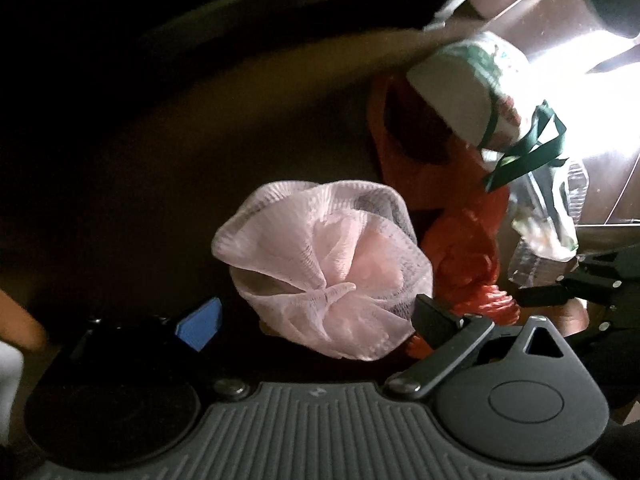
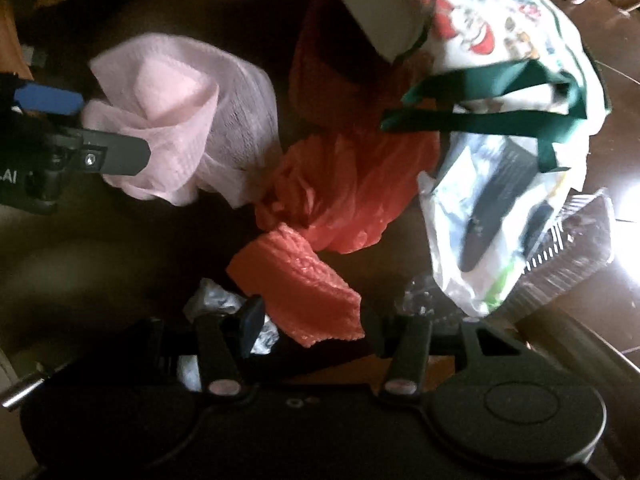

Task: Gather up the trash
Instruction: 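Grasp the pink mesh bag with the left tool while the right tool grasps the orange net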

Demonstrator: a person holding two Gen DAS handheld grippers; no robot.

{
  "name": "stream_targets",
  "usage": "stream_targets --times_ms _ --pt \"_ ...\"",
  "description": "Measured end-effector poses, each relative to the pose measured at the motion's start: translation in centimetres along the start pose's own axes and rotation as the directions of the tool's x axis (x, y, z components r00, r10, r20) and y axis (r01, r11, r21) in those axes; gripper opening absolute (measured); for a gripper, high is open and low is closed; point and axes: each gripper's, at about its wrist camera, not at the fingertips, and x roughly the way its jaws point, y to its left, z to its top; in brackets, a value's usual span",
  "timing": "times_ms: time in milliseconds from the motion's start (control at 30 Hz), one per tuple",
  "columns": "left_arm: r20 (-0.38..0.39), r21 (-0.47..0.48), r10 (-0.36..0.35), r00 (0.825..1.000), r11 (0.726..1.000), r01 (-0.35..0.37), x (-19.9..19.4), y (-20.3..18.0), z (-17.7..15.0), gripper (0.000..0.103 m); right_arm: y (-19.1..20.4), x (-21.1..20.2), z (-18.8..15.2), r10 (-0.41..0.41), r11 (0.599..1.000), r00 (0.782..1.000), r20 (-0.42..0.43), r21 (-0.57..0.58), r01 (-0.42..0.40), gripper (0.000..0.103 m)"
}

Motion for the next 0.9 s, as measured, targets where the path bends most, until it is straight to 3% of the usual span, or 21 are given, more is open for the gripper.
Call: stream_targets --times_ms 200,300,333,367,533,733,900 --pt "-0.027 0.0 -0.018 0.999 1.0 0.018 2.1 0.1 0.4 0.099 0.7 1.7 0.0 -0.024 0.996 0.999 0.033 -0.082 0.027 0.051" --pt "-0.038 -0.007 -0.03 0.999 1.0 0.03 2.7 0.1 0.5 0.075 1.1 1.9 -0.1 -0.01 0.993 0.999 0.044 -0.113 0.015 0.049" --pt "-0.043 -0.013 -0.034 0.999 0.999 0.033 2.8 0.1 0.6 0.065 1.2 1.9 -0.1 -0.003 0.993 0.999 0.047 -0.122 0.009 0.038" --pt "-0.044 -0.02 -0.042 0.998 0.999 0.041 2.9 0.1 0.6 0.062 1.3 1.8 -0.2 -0.002 0.991 0.999 0.049 -0.13 0.008 0.018" --pt "-0.04 -0.047 -0.065 0.997 0.997 0.063 2.6 0.7 0.8 0.035 1.5 1.4 -0.5 -0.001 0.988 0.998 0.058 -0.157 0.01 0.012" --pt "-0.028 -0.068 -0.062 0.998 0.996 0.06 1.3 1.4 0.5 0.024 1.9 -0.9 -1.3 0.052 0.985 0.996 0.077 -0.169 -0.039 0.009" --pt "-0.004 -0.088 -0.074 0.997 0.993 0.073 -1.2 1.8 0.2 0.02 2.0 -4.4 -1.6 0.014 0.985 0.995 0.101 -0.17 0.003 0.009"
